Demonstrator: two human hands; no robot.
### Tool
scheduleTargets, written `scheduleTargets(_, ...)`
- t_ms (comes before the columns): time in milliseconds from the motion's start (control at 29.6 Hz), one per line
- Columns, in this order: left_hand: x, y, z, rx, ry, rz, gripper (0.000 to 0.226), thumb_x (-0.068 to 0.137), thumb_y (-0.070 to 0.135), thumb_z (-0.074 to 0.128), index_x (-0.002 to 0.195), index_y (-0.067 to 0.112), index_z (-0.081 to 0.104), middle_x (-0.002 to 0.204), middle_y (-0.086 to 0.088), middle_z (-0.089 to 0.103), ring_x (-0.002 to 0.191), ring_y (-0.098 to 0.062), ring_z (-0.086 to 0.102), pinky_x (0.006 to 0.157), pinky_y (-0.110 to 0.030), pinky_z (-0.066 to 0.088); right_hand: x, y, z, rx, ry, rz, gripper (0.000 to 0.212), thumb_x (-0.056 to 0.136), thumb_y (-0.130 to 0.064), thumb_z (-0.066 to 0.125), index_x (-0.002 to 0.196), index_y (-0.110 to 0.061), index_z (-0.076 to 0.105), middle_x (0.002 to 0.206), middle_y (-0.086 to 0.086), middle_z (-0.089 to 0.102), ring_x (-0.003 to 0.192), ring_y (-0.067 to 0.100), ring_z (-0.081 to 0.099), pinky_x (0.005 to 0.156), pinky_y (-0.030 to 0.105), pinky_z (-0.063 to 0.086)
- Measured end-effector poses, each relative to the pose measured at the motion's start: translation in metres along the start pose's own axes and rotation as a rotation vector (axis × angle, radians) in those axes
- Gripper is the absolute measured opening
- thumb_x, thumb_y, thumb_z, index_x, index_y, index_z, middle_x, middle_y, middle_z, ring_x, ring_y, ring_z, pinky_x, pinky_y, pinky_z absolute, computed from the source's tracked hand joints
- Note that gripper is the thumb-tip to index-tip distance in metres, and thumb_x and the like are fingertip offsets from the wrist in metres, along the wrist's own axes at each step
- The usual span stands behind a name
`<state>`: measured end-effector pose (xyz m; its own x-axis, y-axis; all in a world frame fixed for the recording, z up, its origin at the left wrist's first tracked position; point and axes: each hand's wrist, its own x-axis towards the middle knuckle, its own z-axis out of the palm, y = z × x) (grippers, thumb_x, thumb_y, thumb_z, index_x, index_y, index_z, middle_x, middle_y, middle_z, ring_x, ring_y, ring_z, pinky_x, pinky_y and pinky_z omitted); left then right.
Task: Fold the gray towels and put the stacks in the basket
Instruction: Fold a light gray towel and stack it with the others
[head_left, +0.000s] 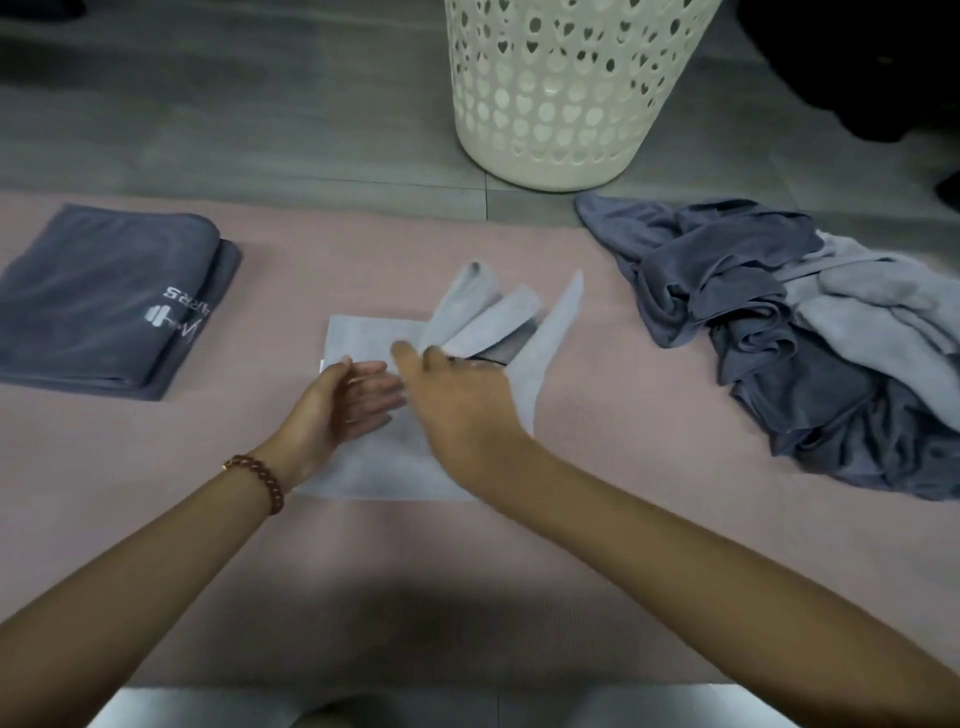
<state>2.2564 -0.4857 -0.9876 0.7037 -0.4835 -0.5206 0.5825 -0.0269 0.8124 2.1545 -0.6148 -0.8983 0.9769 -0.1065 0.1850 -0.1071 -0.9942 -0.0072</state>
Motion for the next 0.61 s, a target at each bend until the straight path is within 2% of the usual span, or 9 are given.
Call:
scheduleTargets(34,0.0,-0.003,-0.002,-0.041,-0.009,-0.042,0.044,0.099,0.043,0.029,0.115,0.012,0.056,0.098,-0.004,0.068,0.084,-0.016,0.068,0.078,-0.032,0.051,-0.008,-0.013,0.008,0.051,-0.034,-0.111,0.039,0.077,-0.018,0.043,0.109,-0.02,0.064,0.084,-0.002,0.067,0.07,0.016,0.066,0.059,0.028,0.043)
scheduleTargets(101,-0.001,-0.01,-0.005,-0.061,-0.008,-0.081,0.048,0.096,0.049,0.032,0.124,0.015,0.051,0.111,-0.008,0.062,0.097,-0.021,0.061,0.082,-0.033,0.048,-0.024,-0.023,0.029,0.095,-0.073,-0.332,0.047,0.073,-0.03,0.06,0.118,-0.019,0.059,0.109,-0.001,0.065,0.096,0.017,0.061,0.087,0.032,0.039)
scheduleTargets(169,0.0,-0.014,-0.005,-0.066,0.022,-0.081,0.044,0.089,0.054,0.049,0.119,0.023,0.053,0.113,-0.008,0.061,0.098,-0.022,0.059,0.085,-0.032,0.047,-0.036,-0.014,0.038,0.205,-0.067,-0.371,0.055,0.073,-0.031,0.062,0.124,-0.015,0.053,0.126,0.004,0.056,0.115,0.021,0.049,0.101,0.034,0.029)
scheduleTargets(203,0.001,-0.015,-0.003,-0.034,0.016,-0.056,0.041,0.081,0.055,0.057,0.11,0.026,0.054,0.107,-0.007,0.061,0.091,-0.02,0.059,0.08,-0.03,0.048,-0.04,-0.005,0.043,0.249,-0.051,-0.322,0.055,0.074,-0.031,0.059,0.125,-0.013,0.051,0.128,0.007,0.054,0.117,0.023,0.046,0.103,0.036,0.028)
scheduleTargets(271,0.004,-0.015,0.002,0.158,-0.021,0.025,0.031,0.072,0.05,0.063,0.092,0.029,0.053,0.092,-0.004,0.059,0.08,-0.019,0.057,0.071,-0.027,0.047,-0.048,0.018,0.055,0.279,-0.083,-0.166,0.056,0.076,-0.035,0.048,0.126,-0.01,0.048,0.131,0.011,0.052,0.12,0.029,0.046,0.105,0.041,0.033)
scheduleTargets(372,0.008,-0.016,0.014,0.403,0.027,0.119,0.026,0.08,0.039,0.065,0.104,0.033,0.055,0.093,0.0,0.058,0.083,-0.011,0.056,0.072,-0.02,0.043,-0.06,0.055,0.074,0.357,-0.214,0.06,0.069,0.081,-0.046,0.04,0.137,-0.007,0.038,0.144,0.014,0.038,0.134,0.031,0.036,0.11,0.044,0.032)
scheduleTargets(440,0.013,-0.016,0.024,0.475,0.072,0.2,0.022,0.089,0.025,0.063,0.109,0.023,0.054,0.088,0.0,0.052,0.079,-0.011,0.051,0.066,-0.015,0.042,-0.065,0.072,0.082,0.429,-0.314,0.175,0.072,0.085,-0.052,0.044,0.142,-0.011,0.032,0.149,0.009,0.029,0.139,0.025,0.026,0.114,0.04,0.025)
scheduleTargets(541,0.028,-0.014,0.036,0.513,0.191,0.271,0.012,0.088,0.019,0.064,0.096,0.015,0.055,0.077,0.002,0.049,0.07,-0.011,0.048,0.066,-0.021,0.041,-0.063,0.076,0.088,0.418,-0.215,0.143,0.067,0.078,-0.055,0.038,0.128,-0.012,0.049,0.13,0.008,0.045,0.124,0.026,0.041,0.104,0.04,0.036)
scheduleTargets(609,0.037,-0.011,0.038,0.562,0.213,0.249,0.017,0.085,0.023,0.068,0.079,0.015,0.054,0.069,0.003,0.049,0.063,-0.01,0.048,0.062,-0.022,0.04,-0.05,0.068,0.086,0.407,-0.141,0.081,0.062,0.077,-0.055,0.041,0.121,-0.012,0.053,0.117,0.006,0.051,0.109,0.024,0.049,0.095,0.036,0.041)
